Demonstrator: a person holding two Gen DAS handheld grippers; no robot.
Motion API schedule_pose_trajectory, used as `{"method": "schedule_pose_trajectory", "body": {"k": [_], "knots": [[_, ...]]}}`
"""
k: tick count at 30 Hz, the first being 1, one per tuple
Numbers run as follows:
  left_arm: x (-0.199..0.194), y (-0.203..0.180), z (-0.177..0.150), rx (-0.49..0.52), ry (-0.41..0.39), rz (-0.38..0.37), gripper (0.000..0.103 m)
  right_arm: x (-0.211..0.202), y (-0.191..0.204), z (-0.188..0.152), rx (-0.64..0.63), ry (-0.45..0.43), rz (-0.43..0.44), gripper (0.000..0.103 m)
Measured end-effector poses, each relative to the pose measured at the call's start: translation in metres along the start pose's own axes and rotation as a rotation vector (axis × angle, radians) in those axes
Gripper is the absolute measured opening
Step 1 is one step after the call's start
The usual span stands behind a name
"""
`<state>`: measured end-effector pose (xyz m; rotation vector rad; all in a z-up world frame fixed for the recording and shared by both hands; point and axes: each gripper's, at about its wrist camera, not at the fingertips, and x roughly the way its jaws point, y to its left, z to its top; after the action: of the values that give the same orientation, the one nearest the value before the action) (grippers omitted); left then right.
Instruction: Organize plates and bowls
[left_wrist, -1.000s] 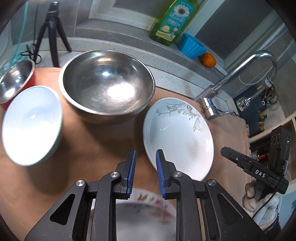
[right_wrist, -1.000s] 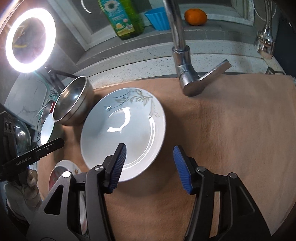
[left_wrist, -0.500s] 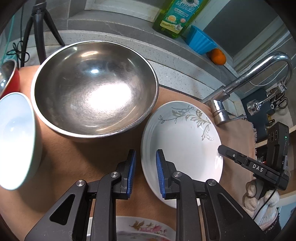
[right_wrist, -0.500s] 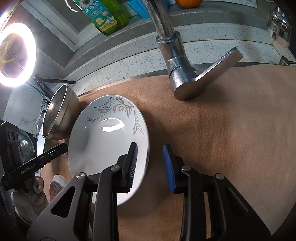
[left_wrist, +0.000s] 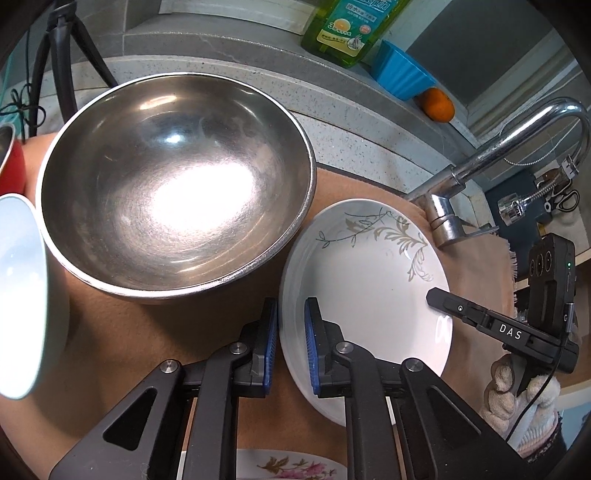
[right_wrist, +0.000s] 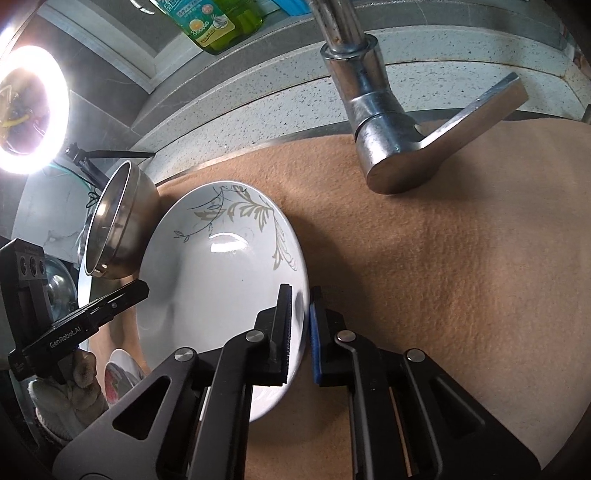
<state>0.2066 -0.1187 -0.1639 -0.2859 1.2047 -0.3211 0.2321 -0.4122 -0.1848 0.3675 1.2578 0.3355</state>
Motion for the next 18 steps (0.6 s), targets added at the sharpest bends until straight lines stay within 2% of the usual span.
{"method": "schedule_pose_trajectory", "body": {"k": [18], "knots": [[-0.017,-0.004,-0.005,0.001,-0.03,-0.025,0.013,-0.016,0.007,-0.008,0.016,-0.028,-0.02,0.008]]}}
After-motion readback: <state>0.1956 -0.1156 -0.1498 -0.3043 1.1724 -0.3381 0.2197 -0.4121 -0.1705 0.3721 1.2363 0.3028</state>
